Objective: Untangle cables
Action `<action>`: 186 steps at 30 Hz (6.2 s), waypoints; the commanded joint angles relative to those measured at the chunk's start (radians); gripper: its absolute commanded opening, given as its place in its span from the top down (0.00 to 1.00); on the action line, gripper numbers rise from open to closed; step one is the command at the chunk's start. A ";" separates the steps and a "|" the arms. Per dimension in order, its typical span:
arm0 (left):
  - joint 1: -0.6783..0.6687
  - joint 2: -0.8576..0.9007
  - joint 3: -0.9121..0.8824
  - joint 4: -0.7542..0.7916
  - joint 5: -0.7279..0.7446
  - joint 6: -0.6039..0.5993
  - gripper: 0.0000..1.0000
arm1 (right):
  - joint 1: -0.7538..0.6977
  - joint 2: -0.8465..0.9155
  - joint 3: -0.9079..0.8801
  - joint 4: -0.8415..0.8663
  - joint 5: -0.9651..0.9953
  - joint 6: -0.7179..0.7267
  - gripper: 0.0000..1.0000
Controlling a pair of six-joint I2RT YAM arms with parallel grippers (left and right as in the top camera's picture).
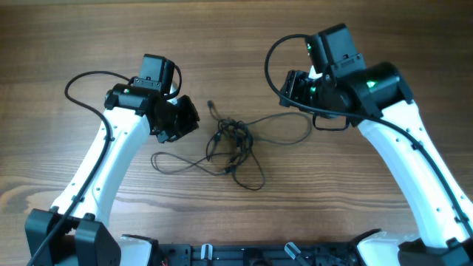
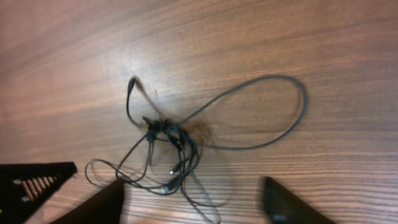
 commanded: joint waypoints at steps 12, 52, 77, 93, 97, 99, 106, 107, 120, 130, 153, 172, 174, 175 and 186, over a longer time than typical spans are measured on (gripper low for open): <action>0.006 0.005 -0.001 0.003 -0.039 -0.006 0.72 | 0.010 0.289 -0.044 0.052 -0.250 -0.288 0.45; 0.006 0.005 -0.001 0.003 -0.039 -0.005 0.58 | 0.140 0.504 -0.202 0.442 -0.187 -0.203 0.95; 0.005 0.005 -0.001 0.096 0.390 0.166 0.57 | 0.140 0.051 -0.201 0.476 -0.503 -0.193 0.95; 0.006 0.005 -0.001 0.135 0.418 0.187 0.96 | 0.140 0.052 -0.201 0.461 -0.720 -0.152 0.95; 0.006 0.005 -0.001 0.132 0.402 0.182 0.96 | 0.140 0.052 -0.201 0.451 -0.704 -0.151 0.96; 0.006 0.005 -0.001 0.118 0.329 0.146 0.96 | 0.140 0.052 -0.201 0.432 -0.641 -0.143 0.95; 0.008 0.005 -0.001 0.022 -0.046 0.016 0.96 | 0.101 0.029 -0.198 0.362 -0.481 -0.073 0.95; 0.009 0.005 -0.001 0.013 -0.079 0.001 0.96 | 0.091 0.016 -0.195 0.357 -0.461 -0.072 0.96; 0.024 0.005 -0.001 -0.002 -0.166 -0.077 0.96 | 0.010 -0.150 -0.122 0.143 0.063 -0.066 0.95; 0.024 0.005 -0.001 0.068 0.233 0.150 0.79 | 0.010 -0.131 -0.122 0.224 -0.313 -0.076 0.96; 0.035 0.005 -0.001 0.248 0.915 0.449 0.43 | 0.067 -0.104 -0.123 0.248 -0.510 -0.076 0.96; 0.377 0.005 -0.001 0.056 0.773 0.272 0.47 | 0.081 -0.040 -0.123 0.332 -0.676 -0.179 0.96; 0.377 0.005 -0.001 0.043 0.775 0.263 0.44 | 0.086 -0.040 -0.123 0.352 -0.756 -0.235 0.96; 0.373 0.005 -0.001 0.034 0.777 0.262 0.43 | 0.092 -0.040 -0.123 0.364 -0.793 -0.269 0.96; 0.324 0.005 -0.001 -0.010 0.777 0.238 0.42 | 0.154 -0.039 -0.124 0.338 -0.806 -0.560 0.96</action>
